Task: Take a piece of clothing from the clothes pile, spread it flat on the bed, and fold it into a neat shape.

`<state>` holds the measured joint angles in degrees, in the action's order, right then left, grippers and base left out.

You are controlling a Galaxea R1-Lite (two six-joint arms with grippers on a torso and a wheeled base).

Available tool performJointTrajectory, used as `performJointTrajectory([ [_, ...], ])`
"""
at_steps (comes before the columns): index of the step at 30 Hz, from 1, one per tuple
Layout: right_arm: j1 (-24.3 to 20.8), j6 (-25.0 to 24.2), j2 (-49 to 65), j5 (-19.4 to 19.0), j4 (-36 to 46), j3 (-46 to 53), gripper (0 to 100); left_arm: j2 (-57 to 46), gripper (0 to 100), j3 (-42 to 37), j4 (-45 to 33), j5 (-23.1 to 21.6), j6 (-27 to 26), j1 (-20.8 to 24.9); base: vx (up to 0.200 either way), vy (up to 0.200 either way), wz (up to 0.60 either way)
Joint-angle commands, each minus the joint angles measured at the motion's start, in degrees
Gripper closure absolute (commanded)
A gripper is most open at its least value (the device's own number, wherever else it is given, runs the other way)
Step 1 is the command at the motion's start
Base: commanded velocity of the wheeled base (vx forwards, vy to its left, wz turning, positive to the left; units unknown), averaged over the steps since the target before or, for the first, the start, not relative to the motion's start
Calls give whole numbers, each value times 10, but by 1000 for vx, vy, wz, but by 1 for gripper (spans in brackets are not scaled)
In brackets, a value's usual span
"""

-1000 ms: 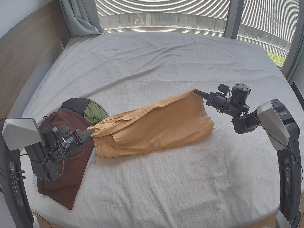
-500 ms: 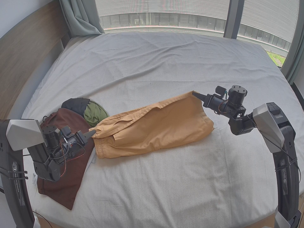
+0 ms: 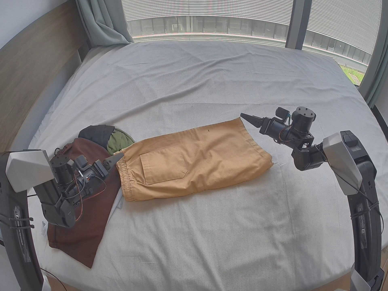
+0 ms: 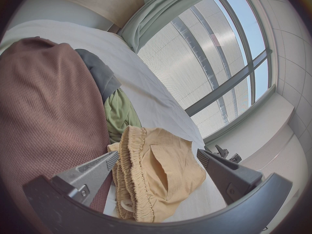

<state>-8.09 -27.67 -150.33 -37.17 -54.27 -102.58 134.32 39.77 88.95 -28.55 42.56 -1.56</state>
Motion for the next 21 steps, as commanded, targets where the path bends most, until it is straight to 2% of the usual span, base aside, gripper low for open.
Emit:
performJointTrajectory([
  [1, -2, 0, 14, 0, 0, 10, 0, -20, 0, -2, 0, 2, 2, -3, 0, 0, 0],
  [13, -23, 23, 100, 0, -4, 123, 0, -62, 0, -27, 0, 1, 2, 6, 0, 0, 0],
  [16, -32, 32, 143, 1, -10, 207, 0, -74, 0, -34, 0, 0, 1, 10, 0, 0, 0],
  [19, -35, 32, 152, 2, -24, 236, 0, -78, 0, -38, 0, 0, 1, 14, 0, 0, 0],
  [21, -40, 32, 155, 12, -77, 290, 0, -85, 0, -48, 1, -3, -3, 21, 0, 0, 0],
])
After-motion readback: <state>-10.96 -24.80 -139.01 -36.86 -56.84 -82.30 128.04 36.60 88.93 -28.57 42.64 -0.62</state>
